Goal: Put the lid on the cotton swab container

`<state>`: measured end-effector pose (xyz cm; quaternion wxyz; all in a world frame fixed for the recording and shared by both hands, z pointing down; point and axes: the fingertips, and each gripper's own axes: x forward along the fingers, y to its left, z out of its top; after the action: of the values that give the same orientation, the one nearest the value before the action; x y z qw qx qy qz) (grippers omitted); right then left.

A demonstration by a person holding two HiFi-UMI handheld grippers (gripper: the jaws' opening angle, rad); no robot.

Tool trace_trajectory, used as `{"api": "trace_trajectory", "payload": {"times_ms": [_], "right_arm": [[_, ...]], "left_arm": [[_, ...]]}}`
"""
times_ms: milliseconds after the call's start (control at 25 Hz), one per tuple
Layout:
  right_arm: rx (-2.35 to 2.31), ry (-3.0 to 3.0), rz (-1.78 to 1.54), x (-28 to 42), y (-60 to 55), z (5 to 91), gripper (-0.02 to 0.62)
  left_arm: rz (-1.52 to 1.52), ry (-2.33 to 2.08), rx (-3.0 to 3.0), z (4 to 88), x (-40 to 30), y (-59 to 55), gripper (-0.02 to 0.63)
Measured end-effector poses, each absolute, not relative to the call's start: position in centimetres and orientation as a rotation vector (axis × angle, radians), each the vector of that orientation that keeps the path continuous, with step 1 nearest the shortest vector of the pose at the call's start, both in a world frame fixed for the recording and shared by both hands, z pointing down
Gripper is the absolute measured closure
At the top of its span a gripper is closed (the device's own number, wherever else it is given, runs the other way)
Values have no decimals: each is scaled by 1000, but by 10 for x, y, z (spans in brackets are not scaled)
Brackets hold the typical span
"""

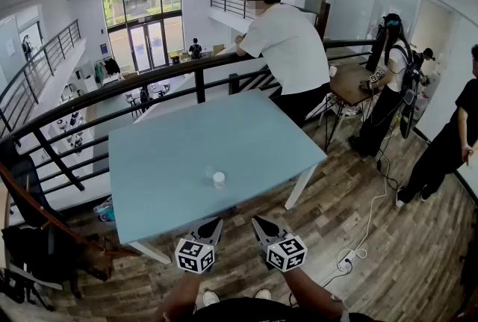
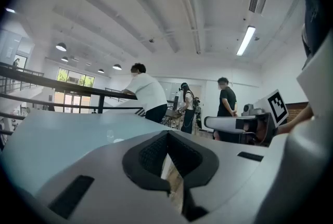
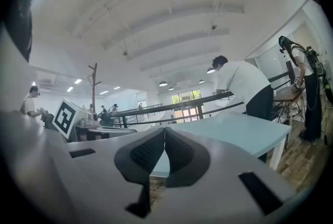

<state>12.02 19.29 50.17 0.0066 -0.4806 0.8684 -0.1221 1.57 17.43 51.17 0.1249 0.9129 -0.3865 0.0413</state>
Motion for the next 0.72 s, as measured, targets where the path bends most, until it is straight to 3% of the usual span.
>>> {"api": "trace_trajectory", "payload": {"times_ms": [720], "right_arm": [[-1471,2747,-376,86,183,504,575]], "left_arm": [[74,-1105,2681,512,-4,161,594]]}}
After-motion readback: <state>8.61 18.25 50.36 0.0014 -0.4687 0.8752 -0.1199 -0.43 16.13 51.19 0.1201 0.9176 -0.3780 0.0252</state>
